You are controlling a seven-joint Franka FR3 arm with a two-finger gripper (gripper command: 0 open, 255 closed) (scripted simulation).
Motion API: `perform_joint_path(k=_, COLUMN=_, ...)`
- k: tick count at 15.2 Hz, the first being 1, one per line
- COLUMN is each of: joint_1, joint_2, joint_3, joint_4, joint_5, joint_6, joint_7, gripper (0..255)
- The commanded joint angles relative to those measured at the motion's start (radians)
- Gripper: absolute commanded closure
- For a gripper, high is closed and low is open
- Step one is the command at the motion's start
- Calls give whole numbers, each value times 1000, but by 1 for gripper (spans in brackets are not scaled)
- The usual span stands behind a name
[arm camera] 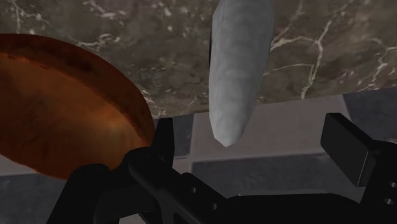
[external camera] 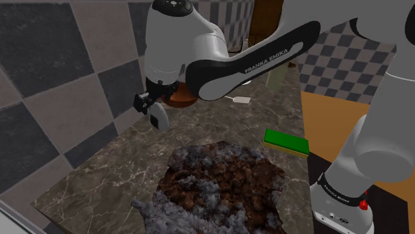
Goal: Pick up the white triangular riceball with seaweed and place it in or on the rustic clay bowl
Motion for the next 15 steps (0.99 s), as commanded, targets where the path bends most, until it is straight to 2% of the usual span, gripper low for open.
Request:
perform_joint_path(k=1, joint_1=2, joint_2=22, joint_3=-5, joint_4=1, joint_5=-21, joint_6=15, joint_7=13, gripper=0)
perform_joint_path(k=9, joint_1=2, joint_2=28, joint_3=-7, joint_4=2, joint_5=-27, joint_6=19, joint_7=16, gripper=0)
perform_joint_path(k=10, joint_1=2, joint_2=28, joint_3=-7, joint_4=2, joint_5=-27, joint_6=19, joint_7=16, gripper=255)
perform_joint_path(k=15, joint_1=2, joint_2=28, joint_3=-7, joint_4=2, joint_5=-27, joint_6=18, joint_7=16, gripper=255)
